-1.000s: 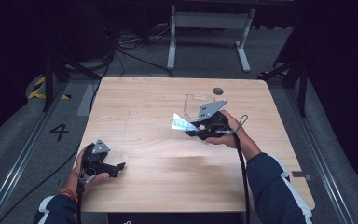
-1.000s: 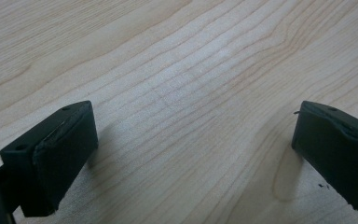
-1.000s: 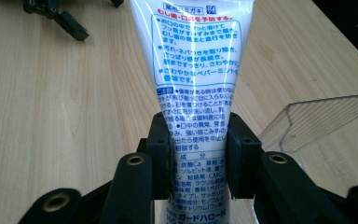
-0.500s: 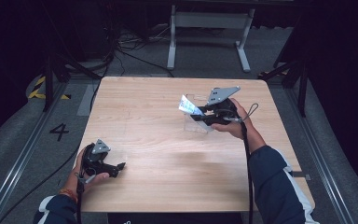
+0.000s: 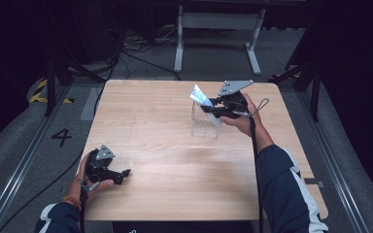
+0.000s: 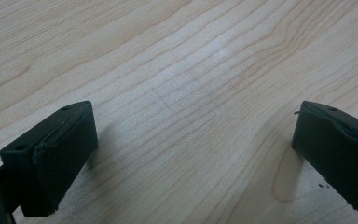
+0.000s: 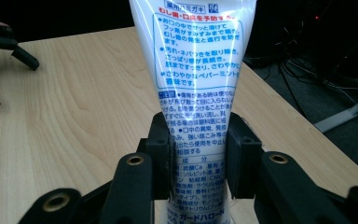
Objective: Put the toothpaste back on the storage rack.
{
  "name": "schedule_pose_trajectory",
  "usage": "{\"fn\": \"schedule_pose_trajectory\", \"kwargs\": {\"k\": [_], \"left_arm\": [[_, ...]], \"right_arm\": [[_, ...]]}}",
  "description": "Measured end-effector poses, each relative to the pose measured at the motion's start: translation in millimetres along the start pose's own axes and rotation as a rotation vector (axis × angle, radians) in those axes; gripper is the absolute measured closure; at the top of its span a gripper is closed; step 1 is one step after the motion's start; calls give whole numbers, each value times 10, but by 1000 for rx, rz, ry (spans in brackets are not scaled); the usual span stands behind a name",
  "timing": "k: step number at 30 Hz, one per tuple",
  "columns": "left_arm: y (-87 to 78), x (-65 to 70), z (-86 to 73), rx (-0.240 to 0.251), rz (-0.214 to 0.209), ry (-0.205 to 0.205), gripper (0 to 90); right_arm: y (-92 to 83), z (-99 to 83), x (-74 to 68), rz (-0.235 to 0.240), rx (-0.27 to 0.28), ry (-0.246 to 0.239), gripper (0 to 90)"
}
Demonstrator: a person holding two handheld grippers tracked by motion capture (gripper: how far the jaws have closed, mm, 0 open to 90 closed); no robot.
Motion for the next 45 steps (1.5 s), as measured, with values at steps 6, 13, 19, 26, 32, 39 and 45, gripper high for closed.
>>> {"fn": "schedule_pose_trajectory", "kwargs": {"k": [6,13,19,26,32,39,45], "left_arm": [[1,3,0,1,-2,-3,6],[2,-4,2,2,0,4,6],[3,-3,3,2,-1,4,6],[3,-10,4,1,0,11,6],[3,-8,4,2,0,10,6],[3,-5,2,1,-2,7,6],[2,-5,1,0,-1,7,6]], "right_arm": [[45,14,113,-27,17,33,679],[143,-3,203,-59,23,44,679],[215,-52,261,-65,16,53,678],[262,-111,341,-77,34,75,678],[273,-197,359,-81,42,81,677],[300,-303,357,-83,35,81,675],[288,-367,345,-78,41,75,674]]}}
Point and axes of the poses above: each handheld gripper's, and its own axes: y roughly forward along the jaws, z roughly out of its top, x roughly to its right, the point moved 8 cm from there along y, roughly forward along the jaws, and after that the axes turned 2 degrees about -z, right-handed, at the moved point
